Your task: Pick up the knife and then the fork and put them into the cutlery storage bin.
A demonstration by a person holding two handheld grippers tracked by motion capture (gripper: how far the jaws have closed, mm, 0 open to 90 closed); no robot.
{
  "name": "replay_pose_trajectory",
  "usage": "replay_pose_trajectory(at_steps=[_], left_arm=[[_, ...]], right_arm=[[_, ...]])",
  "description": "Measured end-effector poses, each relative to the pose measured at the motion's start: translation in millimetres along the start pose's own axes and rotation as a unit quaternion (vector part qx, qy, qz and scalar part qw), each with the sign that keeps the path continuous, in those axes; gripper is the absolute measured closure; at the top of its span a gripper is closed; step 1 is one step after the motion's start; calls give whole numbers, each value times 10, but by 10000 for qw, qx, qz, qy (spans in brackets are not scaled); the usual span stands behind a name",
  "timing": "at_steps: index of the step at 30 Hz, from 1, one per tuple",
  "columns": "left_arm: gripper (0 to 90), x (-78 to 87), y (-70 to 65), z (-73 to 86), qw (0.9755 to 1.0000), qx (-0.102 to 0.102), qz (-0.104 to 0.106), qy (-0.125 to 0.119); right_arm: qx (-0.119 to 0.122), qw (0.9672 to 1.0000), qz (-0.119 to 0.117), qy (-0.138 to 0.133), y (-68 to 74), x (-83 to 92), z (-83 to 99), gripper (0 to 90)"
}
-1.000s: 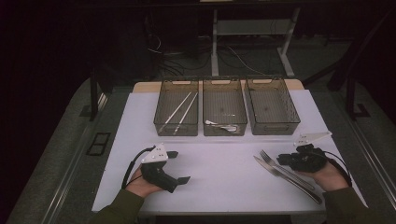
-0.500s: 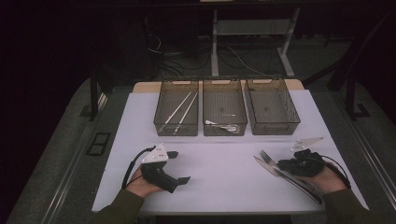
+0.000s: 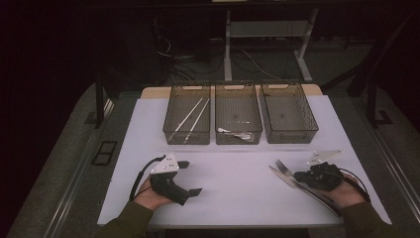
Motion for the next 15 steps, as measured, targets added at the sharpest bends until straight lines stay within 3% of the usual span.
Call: replay_pose_trajectory(at_steps=[7,15], left_arm=[[0,-1,0,-2,10000,-6,11,-2],[0,1,-2,-3,10000,16,11,-14]], right_arm=[[-221,9997,-130,-41,-46,15,-31,854],[-497,9977,-146,-435,-147,127,-137,854]])
Point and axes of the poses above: each handheld gripper's, and its own axes: x roughly backward along the jaws, z roughly out of its underside, y roughly to its left, the point moved 9 cm from there along -x, roughly forward along the jaws, and after that the axes turned 15 degrees about z, right-handed, at the moved point
